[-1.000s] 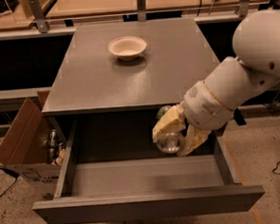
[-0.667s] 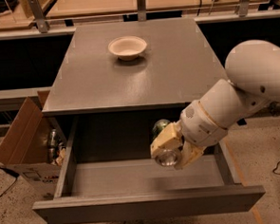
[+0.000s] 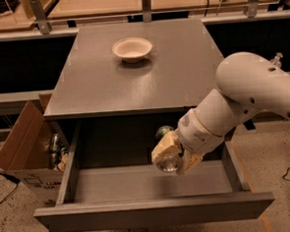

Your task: Place green can into top drawer

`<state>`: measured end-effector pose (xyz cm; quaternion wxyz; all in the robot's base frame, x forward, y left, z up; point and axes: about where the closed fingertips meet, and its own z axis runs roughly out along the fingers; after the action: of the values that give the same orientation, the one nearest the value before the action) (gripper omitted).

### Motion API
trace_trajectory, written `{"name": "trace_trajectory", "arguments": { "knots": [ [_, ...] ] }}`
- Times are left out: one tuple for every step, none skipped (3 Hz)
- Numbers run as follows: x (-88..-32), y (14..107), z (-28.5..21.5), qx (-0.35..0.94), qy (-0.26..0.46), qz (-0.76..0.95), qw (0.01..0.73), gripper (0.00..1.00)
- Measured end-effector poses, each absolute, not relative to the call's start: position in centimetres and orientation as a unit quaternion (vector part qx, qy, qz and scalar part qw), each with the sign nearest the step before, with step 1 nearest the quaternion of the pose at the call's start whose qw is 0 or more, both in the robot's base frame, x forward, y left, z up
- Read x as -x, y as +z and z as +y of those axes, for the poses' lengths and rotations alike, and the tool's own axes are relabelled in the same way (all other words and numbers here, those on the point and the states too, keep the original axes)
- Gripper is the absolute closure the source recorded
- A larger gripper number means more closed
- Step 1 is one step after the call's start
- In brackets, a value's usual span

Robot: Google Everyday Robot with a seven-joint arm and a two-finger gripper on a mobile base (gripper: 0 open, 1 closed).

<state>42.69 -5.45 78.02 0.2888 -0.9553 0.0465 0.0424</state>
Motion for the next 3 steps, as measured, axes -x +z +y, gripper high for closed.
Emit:
{"name": "trace_trajectory", "arguments": {
  "knots": [
    [-44.8, 73.8, -5.1, 0.960, 0.022, 0.051, 0.274, 1.00],
    [-46.1, 70.4, -4.3, 0.959, 0.009, 0.040, 0.279, 1.00],
    [-46.8, 68.6, -3.4, 0.957, 0.010, 0.024, 0.288, 0.82]
  ]
}}
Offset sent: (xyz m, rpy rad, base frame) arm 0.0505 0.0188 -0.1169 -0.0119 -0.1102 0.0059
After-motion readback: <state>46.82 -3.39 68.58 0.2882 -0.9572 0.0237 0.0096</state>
